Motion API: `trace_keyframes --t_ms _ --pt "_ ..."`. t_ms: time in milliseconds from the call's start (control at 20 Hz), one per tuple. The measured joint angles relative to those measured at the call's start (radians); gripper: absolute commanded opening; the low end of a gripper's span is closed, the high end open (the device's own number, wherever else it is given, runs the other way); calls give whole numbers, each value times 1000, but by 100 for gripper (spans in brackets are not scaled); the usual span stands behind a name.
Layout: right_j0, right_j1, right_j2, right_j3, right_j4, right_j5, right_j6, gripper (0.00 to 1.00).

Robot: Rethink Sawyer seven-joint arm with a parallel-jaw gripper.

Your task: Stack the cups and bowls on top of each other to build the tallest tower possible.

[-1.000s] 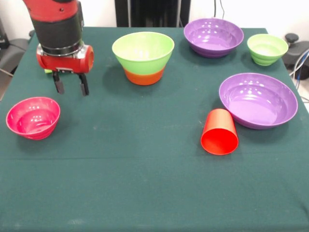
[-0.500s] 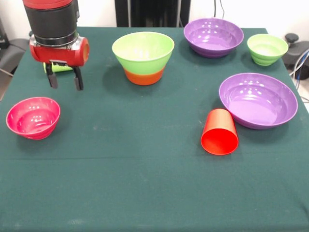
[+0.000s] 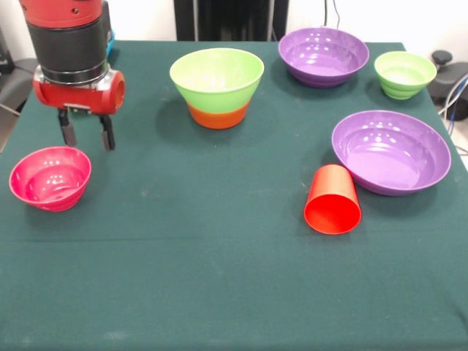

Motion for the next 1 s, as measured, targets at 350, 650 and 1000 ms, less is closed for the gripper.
trace_keyframes --t_ms 350,650,1000 --pt "15 18 -10 -60 0 -19 0 100" --pt "15 18 -22 -86 0 -29 0 100" --pt "15 20 -33 -93 -2 -74 0 100"
